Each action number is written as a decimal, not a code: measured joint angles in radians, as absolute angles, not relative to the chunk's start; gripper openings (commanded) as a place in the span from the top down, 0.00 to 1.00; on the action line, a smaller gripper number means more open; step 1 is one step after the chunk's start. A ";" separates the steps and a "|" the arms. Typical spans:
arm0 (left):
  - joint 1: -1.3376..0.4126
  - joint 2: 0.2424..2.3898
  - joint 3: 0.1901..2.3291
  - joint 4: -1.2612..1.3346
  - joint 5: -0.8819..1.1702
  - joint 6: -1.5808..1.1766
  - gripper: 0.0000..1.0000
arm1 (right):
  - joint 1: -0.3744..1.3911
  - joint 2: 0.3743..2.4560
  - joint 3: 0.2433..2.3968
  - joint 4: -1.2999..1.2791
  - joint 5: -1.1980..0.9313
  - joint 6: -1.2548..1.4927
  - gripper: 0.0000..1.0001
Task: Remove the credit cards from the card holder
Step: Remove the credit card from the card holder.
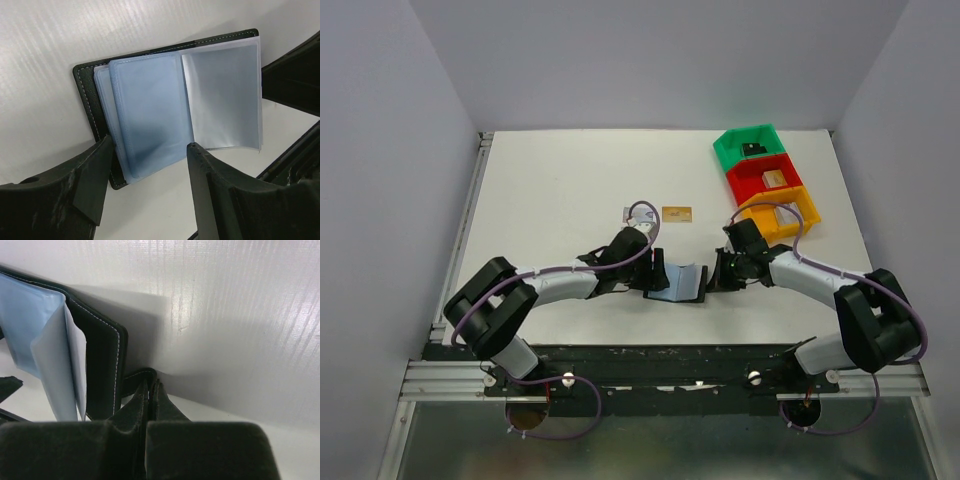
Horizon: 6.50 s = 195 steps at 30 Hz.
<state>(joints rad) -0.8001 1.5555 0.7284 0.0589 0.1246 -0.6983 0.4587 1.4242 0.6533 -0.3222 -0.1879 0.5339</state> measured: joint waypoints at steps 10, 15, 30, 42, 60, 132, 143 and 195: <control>-0.800 1.584 0.729 0.136 0.242 -0.670 0.34 | 0.456 1.435 0.654 -0.307 -0.204 0.534 1.00; -0.800 1.584 0.729 0.160 0.280 -0.659 0.35 | 0.456 1.435 0.654 -0.307 -0.205 0.534 1.00; -0.841 1.636 0.854 0.173 0.348 -0.617 0.35 | 0.456 1.434 0.655 -0.308 -0.207 0.534 1.00; -0.862 1.685 0.911 0.158 0.369 -0.605 0.36 | 0.456 1.422 0.655 -0.336 -0.205 0.534 1.00; -0.828 1.457 0.709 0.067 0.055 -0.645 0.35 | 0.456 1.475 0.740 -0.390 -0.186 0.502 0.72; -0.722 1.551 0.673 0.104 0.075 -0.780 0.90 | 0.485 1.726 0.708 0.169 -0.672 0.644 0.71; -0.722 1.551 0.669 0.111 0.075 -0.784 0.90 | 0.485 1.758 0.708 0.201 -0.694 0.658 0.81; -0.722 1.547 0.652 0.109 0.060 -0.793 0.97 | 0.491 1.783 0.708 0.244 -0.732 0.708 0.76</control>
